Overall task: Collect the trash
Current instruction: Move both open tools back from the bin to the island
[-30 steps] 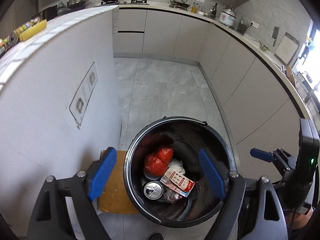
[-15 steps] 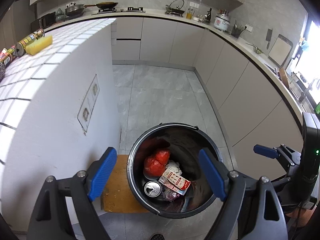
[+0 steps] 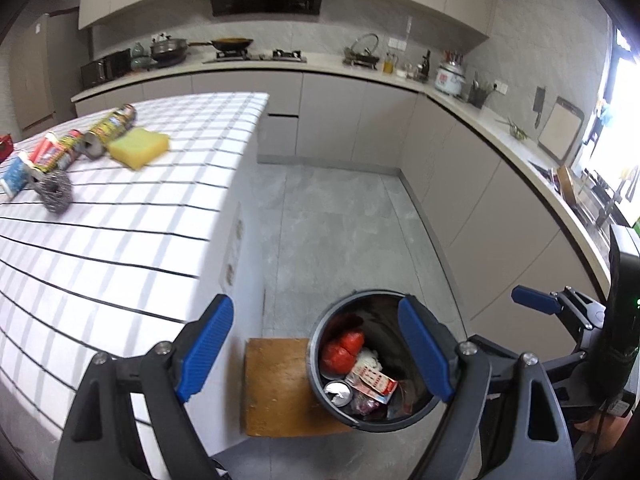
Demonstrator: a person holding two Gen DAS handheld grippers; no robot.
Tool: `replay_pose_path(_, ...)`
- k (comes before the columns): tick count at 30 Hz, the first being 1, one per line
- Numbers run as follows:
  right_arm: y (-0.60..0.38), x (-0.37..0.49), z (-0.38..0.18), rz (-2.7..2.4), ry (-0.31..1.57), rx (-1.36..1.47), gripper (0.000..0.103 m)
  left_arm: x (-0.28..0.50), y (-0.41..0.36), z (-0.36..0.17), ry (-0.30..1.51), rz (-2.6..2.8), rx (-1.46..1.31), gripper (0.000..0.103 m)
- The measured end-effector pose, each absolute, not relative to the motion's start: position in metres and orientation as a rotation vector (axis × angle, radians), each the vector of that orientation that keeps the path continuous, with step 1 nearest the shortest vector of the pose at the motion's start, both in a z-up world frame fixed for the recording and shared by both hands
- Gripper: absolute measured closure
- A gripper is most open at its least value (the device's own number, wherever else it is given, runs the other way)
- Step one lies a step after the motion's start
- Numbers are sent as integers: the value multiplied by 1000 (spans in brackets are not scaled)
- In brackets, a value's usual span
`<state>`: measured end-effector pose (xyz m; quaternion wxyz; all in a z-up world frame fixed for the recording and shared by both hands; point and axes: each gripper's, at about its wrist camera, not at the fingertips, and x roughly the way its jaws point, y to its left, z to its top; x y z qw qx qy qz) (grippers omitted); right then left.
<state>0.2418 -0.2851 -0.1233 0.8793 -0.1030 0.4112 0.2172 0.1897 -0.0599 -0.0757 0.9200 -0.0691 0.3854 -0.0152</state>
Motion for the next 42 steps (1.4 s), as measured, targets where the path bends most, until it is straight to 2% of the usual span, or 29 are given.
replay_pose_path(7,-228,236,-96,505,807,-249,10,174,-5,-69,770,22,-167,17)
replay_pose_path(21,-94,229,-79,599,771,-303,10,156,121,-63,754,121,-217,17)
replay_pose_path(42,70,302,-83,612,766,-308,10,194,299,-88,777,211,-280,17)
